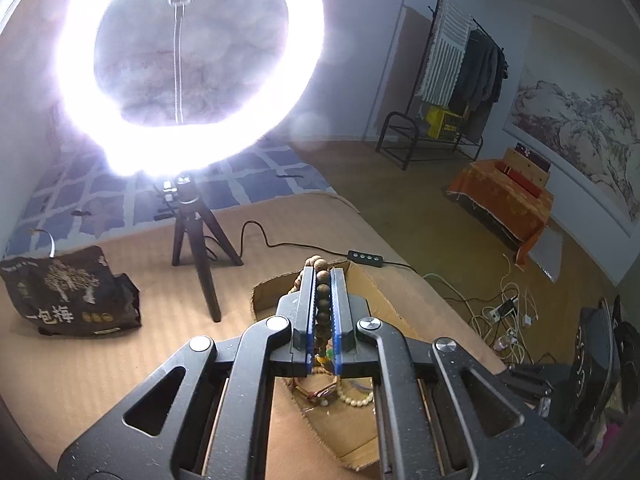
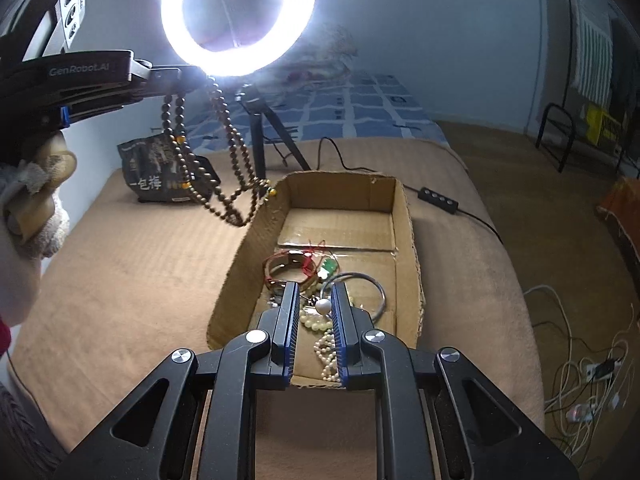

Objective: Organize jewelry
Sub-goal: 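Carry the bead necklace in the left tool while the right tool carries the earring over the box, then open the left tool into the box while the right tool releases the earring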

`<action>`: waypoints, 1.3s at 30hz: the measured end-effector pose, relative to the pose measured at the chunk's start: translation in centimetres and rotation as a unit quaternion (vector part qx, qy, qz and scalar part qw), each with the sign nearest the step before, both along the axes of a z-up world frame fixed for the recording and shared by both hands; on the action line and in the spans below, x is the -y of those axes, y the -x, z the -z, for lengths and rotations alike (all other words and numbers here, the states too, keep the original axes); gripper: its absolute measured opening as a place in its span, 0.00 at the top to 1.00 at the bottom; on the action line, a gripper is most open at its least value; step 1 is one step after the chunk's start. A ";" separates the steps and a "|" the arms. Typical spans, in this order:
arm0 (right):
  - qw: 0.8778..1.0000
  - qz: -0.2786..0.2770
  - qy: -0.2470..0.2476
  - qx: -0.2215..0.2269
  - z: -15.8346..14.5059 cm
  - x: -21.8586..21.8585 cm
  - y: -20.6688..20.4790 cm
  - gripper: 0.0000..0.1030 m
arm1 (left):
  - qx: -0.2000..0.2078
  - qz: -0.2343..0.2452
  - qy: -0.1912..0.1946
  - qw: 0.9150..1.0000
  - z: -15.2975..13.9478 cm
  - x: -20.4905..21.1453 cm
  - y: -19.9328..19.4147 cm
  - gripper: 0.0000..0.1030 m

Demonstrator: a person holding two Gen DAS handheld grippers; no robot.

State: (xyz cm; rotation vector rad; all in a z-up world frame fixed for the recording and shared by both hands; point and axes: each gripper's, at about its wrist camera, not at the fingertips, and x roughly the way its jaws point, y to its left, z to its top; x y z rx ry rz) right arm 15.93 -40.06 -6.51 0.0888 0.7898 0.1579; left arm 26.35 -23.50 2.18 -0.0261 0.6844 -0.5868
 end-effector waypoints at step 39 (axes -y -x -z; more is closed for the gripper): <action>0.999 0.035 -0.011 -0.025 1.0 0.4 -1.5 0.44 | -0.017 -0.026 -0.025 0.999 2.3 4.1 -1.7 0.54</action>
